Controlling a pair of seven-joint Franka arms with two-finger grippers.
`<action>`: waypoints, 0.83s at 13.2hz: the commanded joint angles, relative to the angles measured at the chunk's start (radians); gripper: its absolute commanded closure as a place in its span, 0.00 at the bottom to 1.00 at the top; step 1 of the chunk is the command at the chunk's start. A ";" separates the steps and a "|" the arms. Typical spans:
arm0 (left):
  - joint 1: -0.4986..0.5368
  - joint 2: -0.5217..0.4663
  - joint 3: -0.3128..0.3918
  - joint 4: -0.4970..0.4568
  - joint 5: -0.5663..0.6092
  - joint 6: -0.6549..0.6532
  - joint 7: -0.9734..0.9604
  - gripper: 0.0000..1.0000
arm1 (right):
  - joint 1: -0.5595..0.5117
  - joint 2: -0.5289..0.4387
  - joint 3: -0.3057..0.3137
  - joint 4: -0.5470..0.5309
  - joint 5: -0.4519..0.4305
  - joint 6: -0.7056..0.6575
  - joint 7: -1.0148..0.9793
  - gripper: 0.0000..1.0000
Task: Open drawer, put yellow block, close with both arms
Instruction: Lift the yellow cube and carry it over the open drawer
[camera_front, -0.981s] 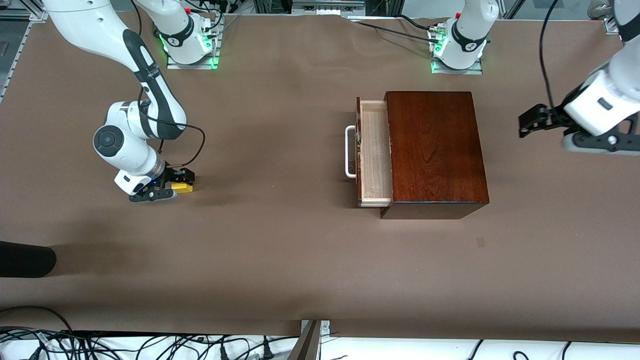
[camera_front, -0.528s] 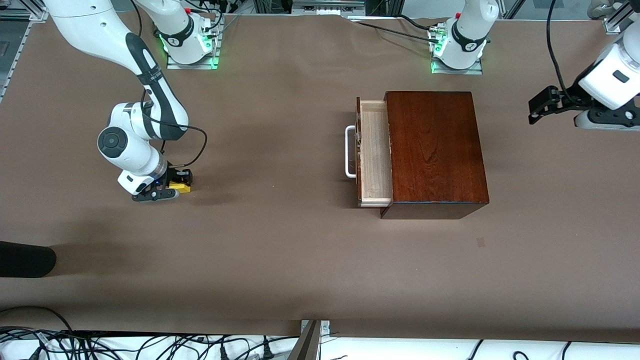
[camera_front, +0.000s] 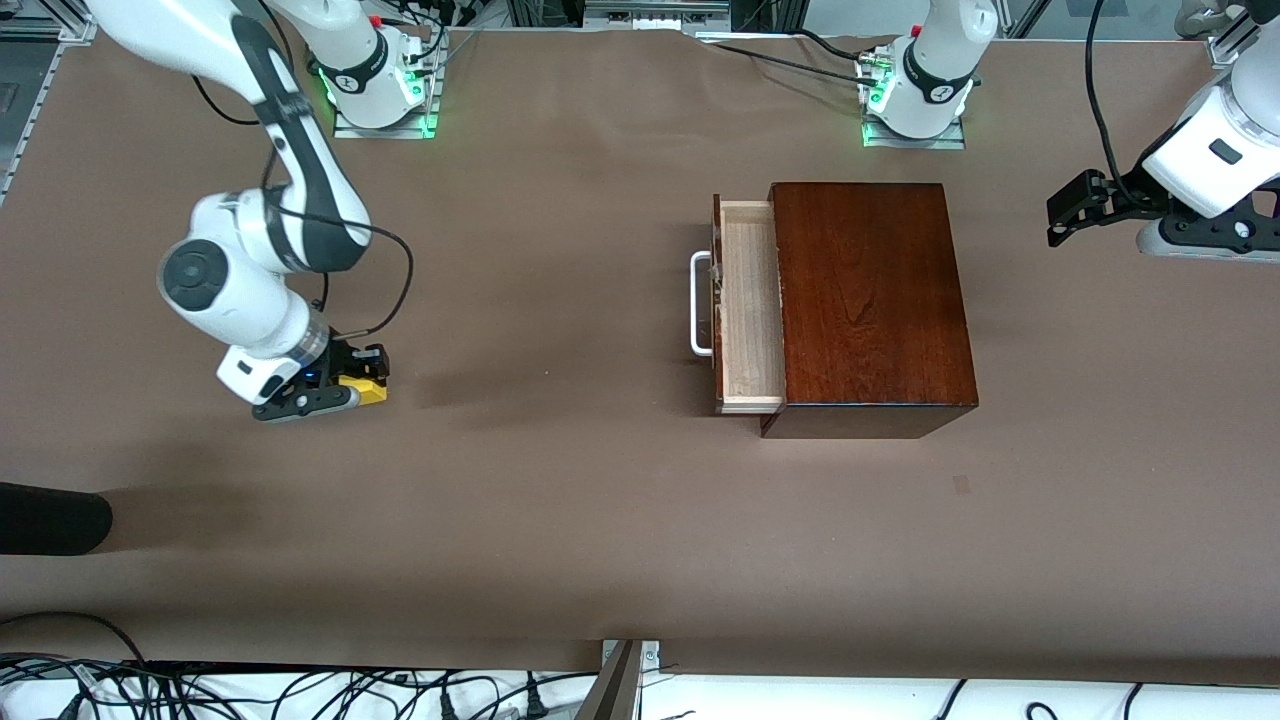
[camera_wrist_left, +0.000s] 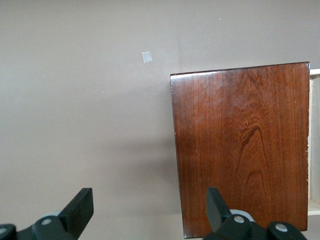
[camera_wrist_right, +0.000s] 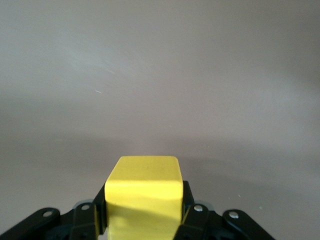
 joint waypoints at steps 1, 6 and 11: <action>-0.002 -0.010 -0.001 -0.003 -0.004 -0.007 0.007 0.00 | 0.025 0.016 0.037 0.227 -0.006 -0.264 -0.052 1.00; -0.002 -0.010 -0.001 -0.002 -0.004 -0.017 0.004 0.00 | 0.219 0.047 0.039 0.465 -0.016 -0.504 -0.092 1.00; -0.002 -0.010 -0.003 -0.002 -0.004 -0.017 0.004 0.00 | 0.475 0.154 0.039 0.661 -0.059 -0.509 -0.187 1.00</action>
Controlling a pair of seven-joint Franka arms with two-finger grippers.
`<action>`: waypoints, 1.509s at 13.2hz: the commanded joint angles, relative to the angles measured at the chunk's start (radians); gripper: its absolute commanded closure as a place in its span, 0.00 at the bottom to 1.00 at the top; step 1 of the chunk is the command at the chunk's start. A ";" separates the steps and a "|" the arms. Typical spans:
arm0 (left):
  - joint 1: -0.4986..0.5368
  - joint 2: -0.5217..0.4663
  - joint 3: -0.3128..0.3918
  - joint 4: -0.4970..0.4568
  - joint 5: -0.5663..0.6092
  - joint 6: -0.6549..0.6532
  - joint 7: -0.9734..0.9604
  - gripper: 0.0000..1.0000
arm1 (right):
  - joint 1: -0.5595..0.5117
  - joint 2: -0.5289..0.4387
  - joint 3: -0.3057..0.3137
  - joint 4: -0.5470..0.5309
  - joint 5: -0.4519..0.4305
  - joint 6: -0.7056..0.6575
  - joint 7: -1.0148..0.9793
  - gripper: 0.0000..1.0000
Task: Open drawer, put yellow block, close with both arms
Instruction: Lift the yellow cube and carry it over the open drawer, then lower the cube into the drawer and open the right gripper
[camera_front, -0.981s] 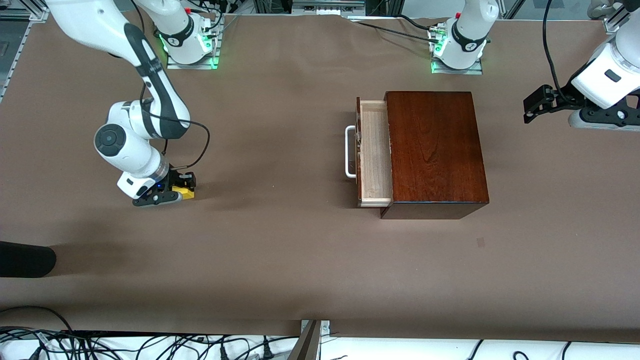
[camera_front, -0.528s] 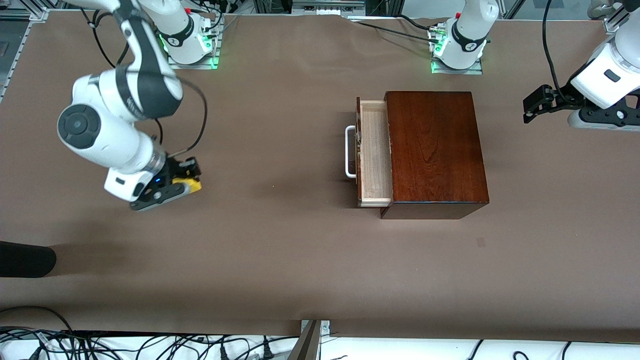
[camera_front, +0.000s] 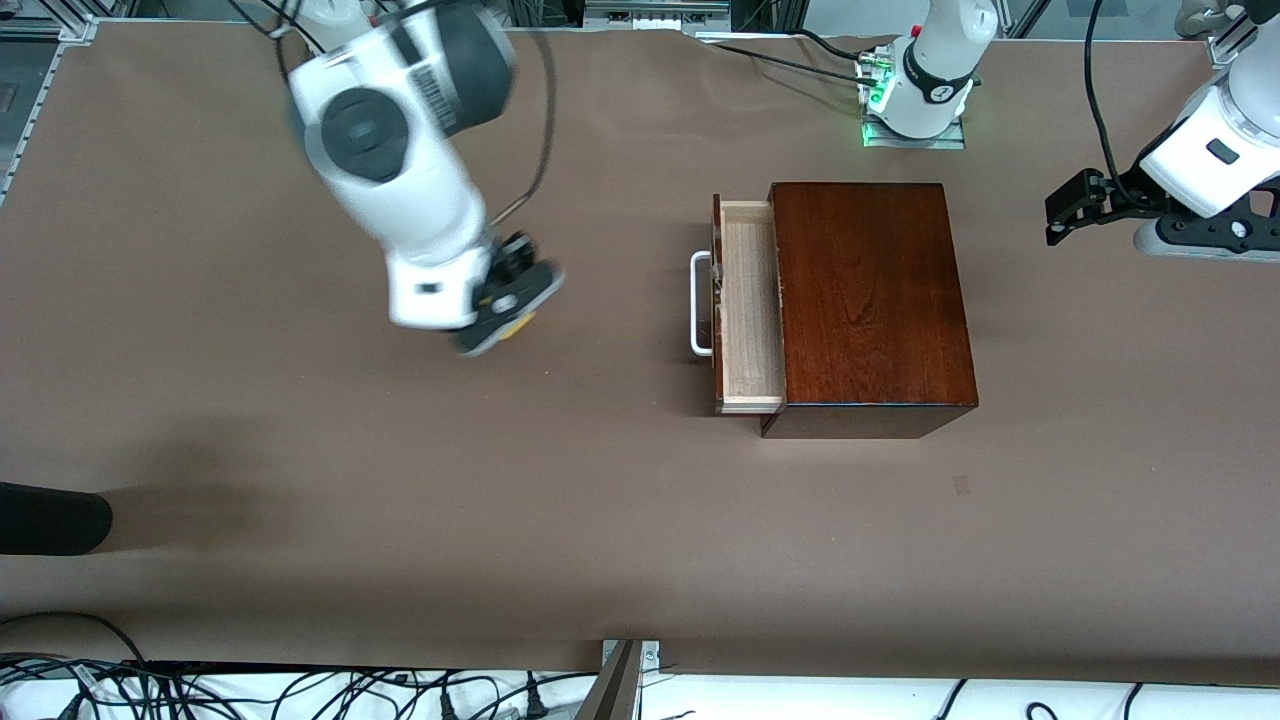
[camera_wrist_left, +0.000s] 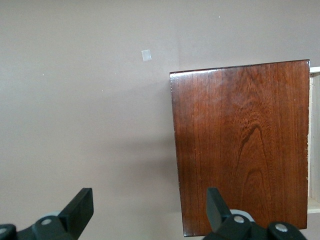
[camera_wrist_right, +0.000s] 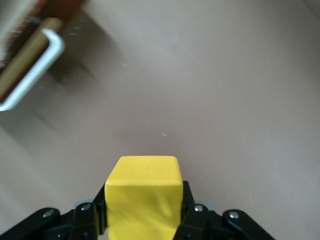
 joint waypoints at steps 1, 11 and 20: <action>0.000 -0.010 -0.002 -0.001 -0.004 -0.011 0.004 0.00 | 0.141 0.115 -0.013 0.183 -0.042 -0.049 -0.038 1.00; 0.000 -0.010 -0.004 0.000 -0.004 -0.011 0.004 0.00 | 0.420 0.301 -0.025 0.375 -0.094 -0.014 -0.028 1.00; -0.001 -0.008 -0.004 0.005 -0.004 -0.011 0.006 0.00 | 0.442 0.446 -0.021 0.418 -0.137 0.148 -0.064 1.00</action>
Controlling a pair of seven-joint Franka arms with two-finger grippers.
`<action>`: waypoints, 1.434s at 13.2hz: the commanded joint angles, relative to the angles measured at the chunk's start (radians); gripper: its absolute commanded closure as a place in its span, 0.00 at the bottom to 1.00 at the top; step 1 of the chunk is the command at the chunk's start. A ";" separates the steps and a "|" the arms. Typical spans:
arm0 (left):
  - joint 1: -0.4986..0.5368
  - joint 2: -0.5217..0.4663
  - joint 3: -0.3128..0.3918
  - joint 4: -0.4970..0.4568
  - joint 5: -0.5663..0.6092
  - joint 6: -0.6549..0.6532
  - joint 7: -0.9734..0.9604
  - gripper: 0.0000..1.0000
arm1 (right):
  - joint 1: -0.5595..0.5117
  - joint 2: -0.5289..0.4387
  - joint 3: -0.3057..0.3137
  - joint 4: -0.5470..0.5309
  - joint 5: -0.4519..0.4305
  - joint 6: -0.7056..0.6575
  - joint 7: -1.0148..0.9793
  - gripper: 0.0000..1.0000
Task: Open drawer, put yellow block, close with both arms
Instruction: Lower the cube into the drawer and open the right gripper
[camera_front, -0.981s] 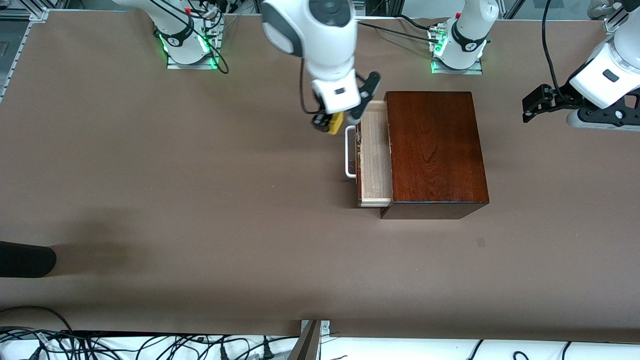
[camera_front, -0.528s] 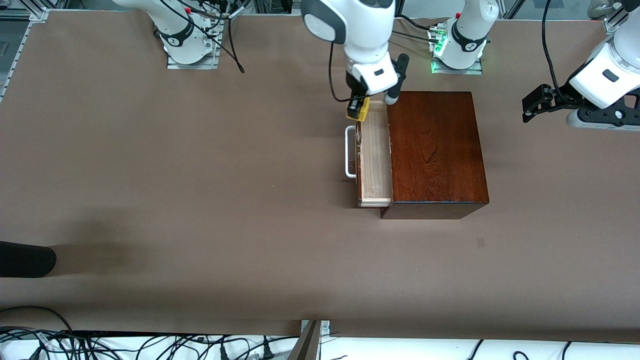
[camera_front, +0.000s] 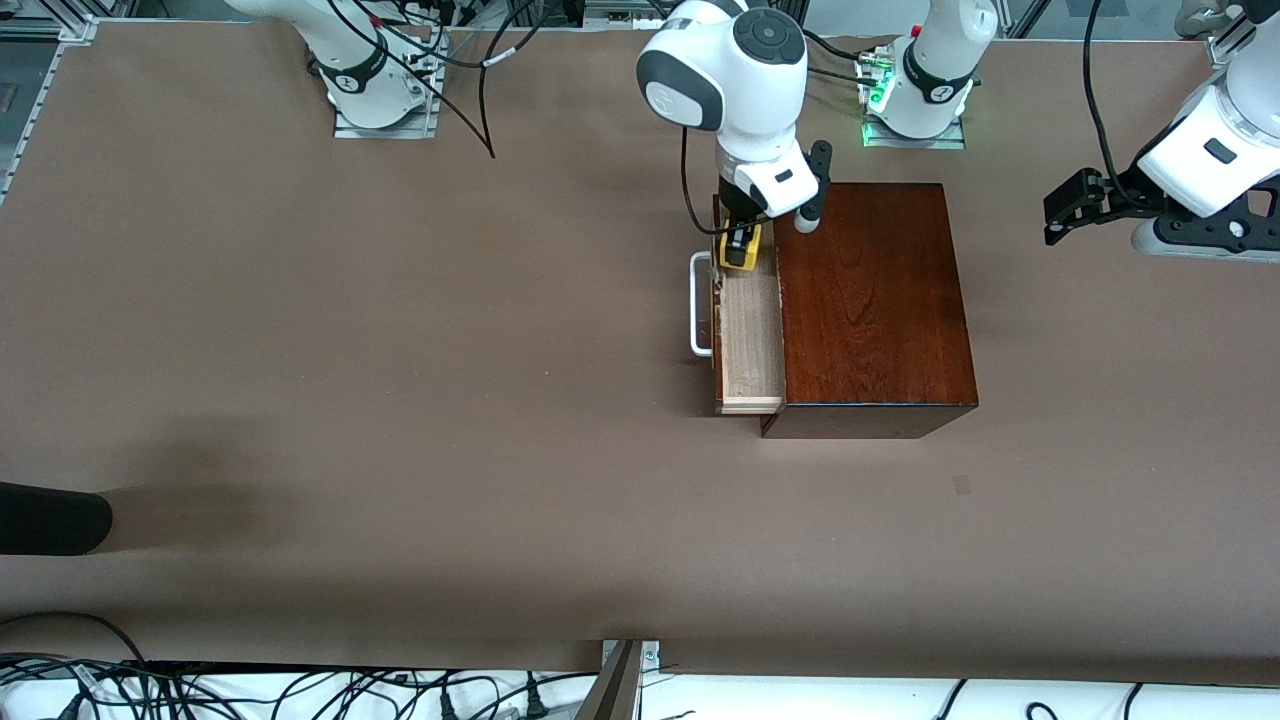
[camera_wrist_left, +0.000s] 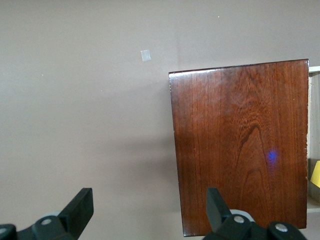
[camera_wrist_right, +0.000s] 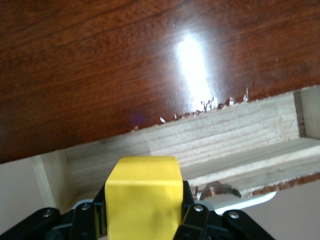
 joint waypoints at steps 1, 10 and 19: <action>0.000 -0.008 -0.002 0.004 -0.004 -0.011 0.006 0.00 | 0.009 0.052 -0.005 0.080 -0.012 0.002 -0.017 1.00; 0.000 -0.008 -0.002 0.004 -0.004 -0.011 0.006 0.00 | 0.023 0.092 -0.011 0.080 -0.042 0.075 -0.116 1.00; 0.000 -0.008 -0.002 0.004 -0.004 -0.013 0.006 0.00 | 0.010 0.103 -0.009 0.066 -0.039 0.042 -0.216 1.00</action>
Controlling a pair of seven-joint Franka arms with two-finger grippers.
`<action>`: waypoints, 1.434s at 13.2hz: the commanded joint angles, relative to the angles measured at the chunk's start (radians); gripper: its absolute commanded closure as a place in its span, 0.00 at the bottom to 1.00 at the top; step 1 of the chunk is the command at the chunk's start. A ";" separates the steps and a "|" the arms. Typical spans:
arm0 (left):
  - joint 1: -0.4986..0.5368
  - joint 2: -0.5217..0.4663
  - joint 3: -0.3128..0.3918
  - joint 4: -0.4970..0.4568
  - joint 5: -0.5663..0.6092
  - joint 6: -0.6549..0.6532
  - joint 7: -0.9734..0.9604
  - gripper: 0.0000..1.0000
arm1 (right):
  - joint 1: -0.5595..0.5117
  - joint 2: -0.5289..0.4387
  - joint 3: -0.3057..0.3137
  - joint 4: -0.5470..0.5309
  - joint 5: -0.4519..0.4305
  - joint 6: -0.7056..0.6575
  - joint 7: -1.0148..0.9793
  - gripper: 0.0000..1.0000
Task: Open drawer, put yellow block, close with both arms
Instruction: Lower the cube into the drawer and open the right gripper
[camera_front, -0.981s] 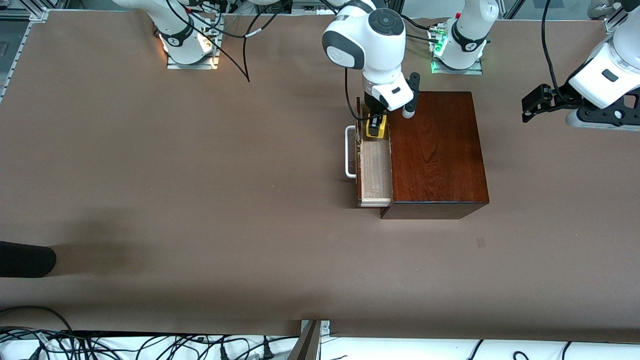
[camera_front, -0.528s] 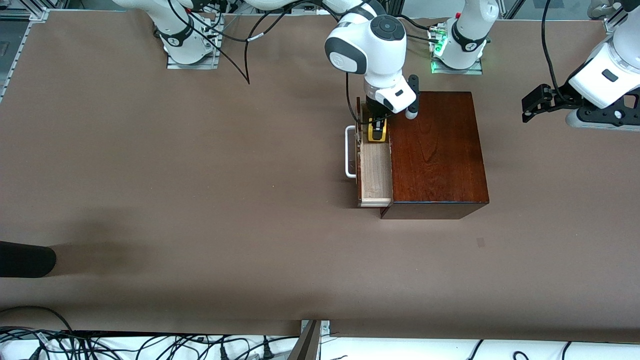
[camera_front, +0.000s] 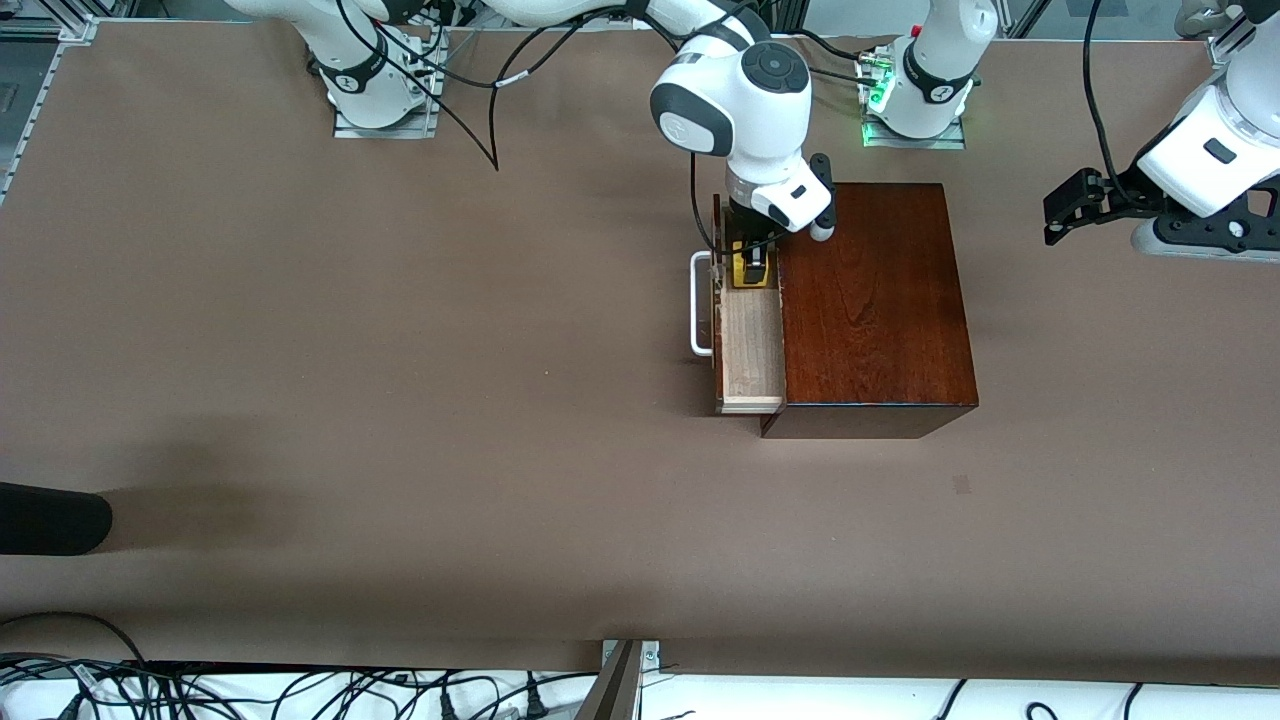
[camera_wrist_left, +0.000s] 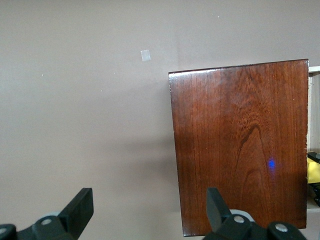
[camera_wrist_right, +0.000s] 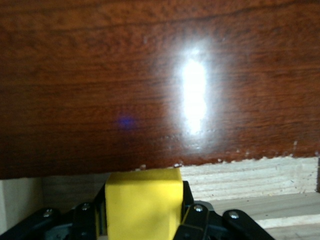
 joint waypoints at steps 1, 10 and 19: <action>0.000 -0.008 -0.002 0.004 -0.004 -0.013 0.004 0.00 | -0.005 0.014 -0.003 0.034 -0.011 -0.045 -0.046 1.00; 0.000 -0.008 -0.004 0.006 -0.004 -0.013 0.004 0.00 | -0.012 0.022 -0.002 0.029 -0.004 -0.040 -0.056 0.00; 0.000 -0.008 -0.011 0.007 -0.004 -0.013 0.003 0.00 | -0.070 -0.157 -0.009 0.035 0.027 -0.061 -0.001 0.00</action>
